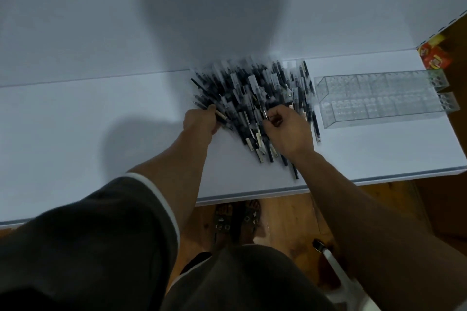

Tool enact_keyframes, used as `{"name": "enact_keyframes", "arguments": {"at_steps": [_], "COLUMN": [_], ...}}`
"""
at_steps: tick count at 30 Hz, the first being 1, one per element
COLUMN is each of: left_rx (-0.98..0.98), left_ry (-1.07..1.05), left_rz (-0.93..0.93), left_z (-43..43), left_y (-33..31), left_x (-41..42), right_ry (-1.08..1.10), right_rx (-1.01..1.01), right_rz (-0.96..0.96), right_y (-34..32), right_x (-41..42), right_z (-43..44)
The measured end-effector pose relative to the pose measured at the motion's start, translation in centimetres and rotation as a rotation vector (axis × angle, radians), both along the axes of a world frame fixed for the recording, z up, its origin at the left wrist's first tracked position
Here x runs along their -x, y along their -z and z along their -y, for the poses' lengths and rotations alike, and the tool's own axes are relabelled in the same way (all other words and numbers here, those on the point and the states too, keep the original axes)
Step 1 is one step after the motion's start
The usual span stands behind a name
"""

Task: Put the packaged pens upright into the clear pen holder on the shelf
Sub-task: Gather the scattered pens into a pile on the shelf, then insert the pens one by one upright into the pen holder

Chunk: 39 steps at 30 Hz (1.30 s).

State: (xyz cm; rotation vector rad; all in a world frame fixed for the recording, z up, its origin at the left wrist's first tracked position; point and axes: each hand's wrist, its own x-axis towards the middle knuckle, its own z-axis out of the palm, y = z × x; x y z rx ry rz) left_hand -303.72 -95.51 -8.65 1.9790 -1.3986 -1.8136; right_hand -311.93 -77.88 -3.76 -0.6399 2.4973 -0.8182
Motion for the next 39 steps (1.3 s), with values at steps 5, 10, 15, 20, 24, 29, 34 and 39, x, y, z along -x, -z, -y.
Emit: {"name": "enact_keyframes", "arguments": {"at_steps": [5,10,15,20,24,29,34,39], "left_rx": [0.015,0.061,0.240,0.317,0.261,0.155,0.080,0.104], "left_ry": [0.090,0.173,0.276,0.465,0.646,0.754,0.719,0.547], "left_rz": [0.018,0.017,-0.077,-0.217,-0.332,-0.457,-0.515,-0.504], "left_z": [0.6,0.9,0.0,-2.7,-6.4,-10.2,-12.2,-14.8], "left_y": [-0.7,-0.9,-3.4,-6.7,-8.9,-10.7,-11.0,-10.5], "left_x": [0.3,-1.1,-2.8,-2.4,-1.0,0.7,2.7,4.8], "right_ry": [0.024,0.019,0.062,0.129,0.217,0.360,0.436,0.342], "right_rx": [0.033,-0.007,0.034,0.115,0.158,0.216,0.258,0.296], "right_rz": [0.055,0.077,0.111,0.135,0.103,0.034,0.033,0.084], "right_y": [0.7,0.2,-1.8,-5.1,-7.3,-9.3,-9.4,-8.3], "right_x": [-1.5,-2.5,-2.9,-2.8,-2.0,-0.2,3.0,8.5], "right_z": [-0.7,-0.3,-0.2,-2.5,-6.4,-10.6,-12.7,-13.2]}}
